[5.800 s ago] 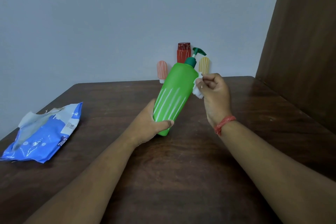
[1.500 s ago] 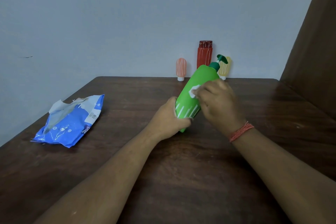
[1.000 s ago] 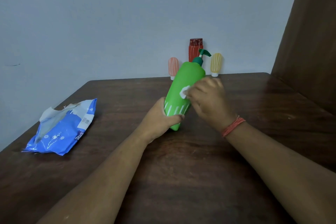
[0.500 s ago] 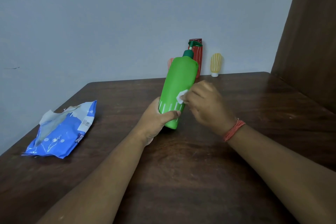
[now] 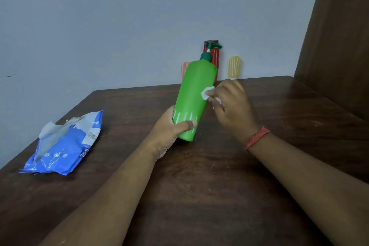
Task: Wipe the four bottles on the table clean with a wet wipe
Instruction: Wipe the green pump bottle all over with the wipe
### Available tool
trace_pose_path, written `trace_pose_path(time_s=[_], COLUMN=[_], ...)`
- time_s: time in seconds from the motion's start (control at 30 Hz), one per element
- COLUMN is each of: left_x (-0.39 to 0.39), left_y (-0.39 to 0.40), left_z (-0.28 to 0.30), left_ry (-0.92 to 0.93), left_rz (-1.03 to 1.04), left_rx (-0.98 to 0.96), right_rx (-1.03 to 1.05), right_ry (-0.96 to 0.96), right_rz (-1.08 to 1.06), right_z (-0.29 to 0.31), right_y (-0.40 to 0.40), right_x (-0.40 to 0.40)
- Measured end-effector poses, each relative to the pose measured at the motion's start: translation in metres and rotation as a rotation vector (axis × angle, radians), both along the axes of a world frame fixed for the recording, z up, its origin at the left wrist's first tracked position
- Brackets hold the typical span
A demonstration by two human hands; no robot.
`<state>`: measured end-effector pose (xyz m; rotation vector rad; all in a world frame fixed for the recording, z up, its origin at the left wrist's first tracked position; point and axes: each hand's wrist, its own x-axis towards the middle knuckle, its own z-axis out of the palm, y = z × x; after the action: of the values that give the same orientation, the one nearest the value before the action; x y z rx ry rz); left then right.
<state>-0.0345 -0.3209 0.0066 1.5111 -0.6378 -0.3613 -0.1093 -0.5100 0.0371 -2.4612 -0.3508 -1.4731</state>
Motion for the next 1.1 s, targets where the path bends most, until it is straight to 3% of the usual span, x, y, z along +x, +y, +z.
trace_pose_path(time_s=[0.1, 0.17, 0.3, 0.5, 0.67, 0.83, 1.0, 1.1], left_x=[0.001, 0.001, 0.001, 0.003, -0.002, 0.001, 0.0, 0.0], left_y=[0.001, 0.002, 0.002, 0.004, 0.002, 0.005, 0.002, 0.003], left_z=[0.001, 0.001, 0.0, 0.0, 0.001, 0.002, 0.001, 0.001], left_ry=[0.029, 0.048, 0.018, 0.031, -0.047, -0.019, -0.091, -0.097], left_rz=[-0.005, -0.001, -0.048, -0.014, -0.036, 0.025, -0.011, 0.02], left_rx=[-0.033, -0.059, 0.003, -0.003, 0.094, 0.032, 0.133, 0.135], right_rx=[-0.175, -0.179, 0.205, 0.251, 0.631, 0.707, 1.013, 1.016], right_ry=[0.052, 0.051, -0.05, 0.095, 0.009, 0.299, 0.115, 0.254], right_rz=[0.071, 0.07, 0.028, 0.158, 0.095, 0.233, 0.241, 0.275], right_z=[-0.006, -0.006, 0.0, -0.006, 0.002, -0.009, 0.003, -0.003], right_y=[0.011, 0.014, -0.005, 0.007, 0.001, 0.019, 0.01, 0.016], right_x=[-0.002, 0.001, -0.001, -0.003, -0.003, 0.0, 0.0, -0.002])
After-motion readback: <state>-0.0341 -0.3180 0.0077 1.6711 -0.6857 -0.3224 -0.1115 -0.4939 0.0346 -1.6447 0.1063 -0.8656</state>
